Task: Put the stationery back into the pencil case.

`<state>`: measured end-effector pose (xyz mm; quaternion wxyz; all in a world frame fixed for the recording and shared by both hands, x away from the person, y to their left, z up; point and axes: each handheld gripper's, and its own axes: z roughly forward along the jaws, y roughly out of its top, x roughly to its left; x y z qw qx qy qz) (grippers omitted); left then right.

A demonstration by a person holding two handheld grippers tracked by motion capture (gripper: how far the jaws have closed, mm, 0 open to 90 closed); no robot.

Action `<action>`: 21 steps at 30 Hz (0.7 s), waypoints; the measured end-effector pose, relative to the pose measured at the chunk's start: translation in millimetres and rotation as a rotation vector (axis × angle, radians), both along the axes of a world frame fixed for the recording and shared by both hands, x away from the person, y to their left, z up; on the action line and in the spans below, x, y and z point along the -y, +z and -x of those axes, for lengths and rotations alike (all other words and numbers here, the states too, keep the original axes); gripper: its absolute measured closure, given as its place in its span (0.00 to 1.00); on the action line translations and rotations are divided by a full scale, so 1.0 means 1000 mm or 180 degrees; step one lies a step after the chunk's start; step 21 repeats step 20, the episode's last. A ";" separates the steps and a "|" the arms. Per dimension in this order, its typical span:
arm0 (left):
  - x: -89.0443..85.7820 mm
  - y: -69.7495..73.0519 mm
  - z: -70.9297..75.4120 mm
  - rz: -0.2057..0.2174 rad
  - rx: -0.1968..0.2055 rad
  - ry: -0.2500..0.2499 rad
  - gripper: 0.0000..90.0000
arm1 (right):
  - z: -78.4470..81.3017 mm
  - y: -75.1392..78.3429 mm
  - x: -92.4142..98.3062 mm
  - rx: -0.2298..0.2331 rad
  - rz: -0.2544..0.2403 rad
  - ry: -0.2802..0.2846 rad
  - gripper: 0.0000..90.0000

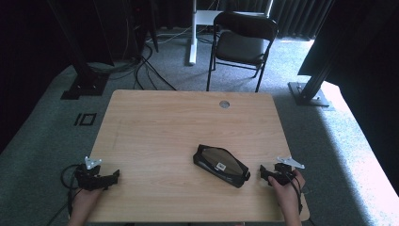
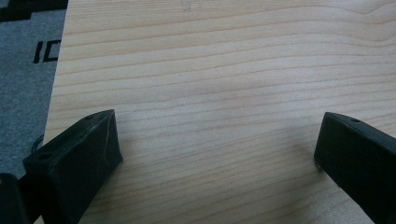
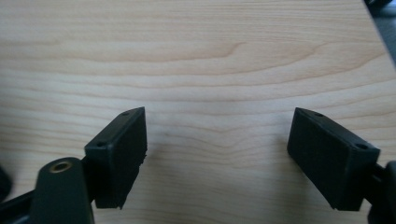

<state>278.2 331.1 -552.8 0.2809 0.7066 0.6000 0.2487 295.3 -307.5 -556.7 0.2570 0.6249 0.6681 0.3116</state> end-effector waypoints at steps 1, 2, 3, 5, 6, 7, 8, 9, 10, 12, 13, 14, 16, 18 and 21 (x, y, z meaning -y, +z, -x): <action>0.000 0.000 0.000 0.0002 0.0001 0.0000 0.01 | 0.000 -0.001 -0.001 0.0015 0.0039 0.0031 0.18; 0.000 0.000 0.000 0.0000 0.0001 0.0000 0.01 | 0.000 -0.001 -0.001 0.0009 0.0070 0.0049 0.18; 0.000 0.000 0.000 0.0000 0.0000 0.0000 0.01 | 0.000 -0.001 -0.002 0.0003 0.0094 0.0063 0.17; 0.000 0.000 0.000 0.0001 0.0001 0.0000 0.01 | 0.000 -0.001 -0.002 0.0001 0.0095 0.0070 0.17; 0.000 0.000 0.000 0.0002 0.0001 -0.0001 0.01 | 0.000 -0.001 -0.002 0.0001 0.0093 0.0070 0.17; 0.000 0.000 0.000 0.0001 0.0001 0.0000 0.01 | 0.000 -0.001 -0.002 0.0001 0.0093 0.0070 0.17; 0.000 0.000 0.000 0.0001 0.0001 0.0000 0.01 | 0.000 -0.001 -0.002 0.0001 0.0094 0.0069 0.17; 0.000 0.000 0.000 0.0001 0.0001 0.0000 0.01 | 0.000 -0.001 -0.002 0.0001 0.0095 0.0069 0.17; 0.000 0.000 0.000 0.0001 0.0001 -0.0001 0.01 | 0.000 -0.001 -0.002 0.0002 0.0094 0.0069 0.17; 0.000 0.000 0.000 0.0000 0.0001 0.0000 0.01 | 0.000 -0.002 -0.002 0.0001 0.0094 0.0068 0.17; 0.000 0.000 0.000 0.0002 0.0002 -0.0001 0.01 | 0.000 -0.002 -0.002 0.0002 0.0094 0.0068 0.17; 0.000 0.000 0.000 0.0002 0.0002 0.0001 0.01 | 0.000 -0.002 -0.002 0.0002 0.0093 0.0069 0.17; 0.000 0.000 0.000 0.0000 0.0001 0.0000 0.01 | 0.000 -0.002 -0.002 0.0003 0.0092 0.0069 0.17; 0.000 0.000 0.000 0.0002 0.0001 -0.0001 0.01 | 0.000 -0.002 -0.002 0.0003 0.0091 0.0069 0.17; 0.000 0.000 0.000 0.0000 0.0001 -0.0001 0.01 | 0.000 -0.002 -0.002 0.0003 0.0091 0.0069 0.17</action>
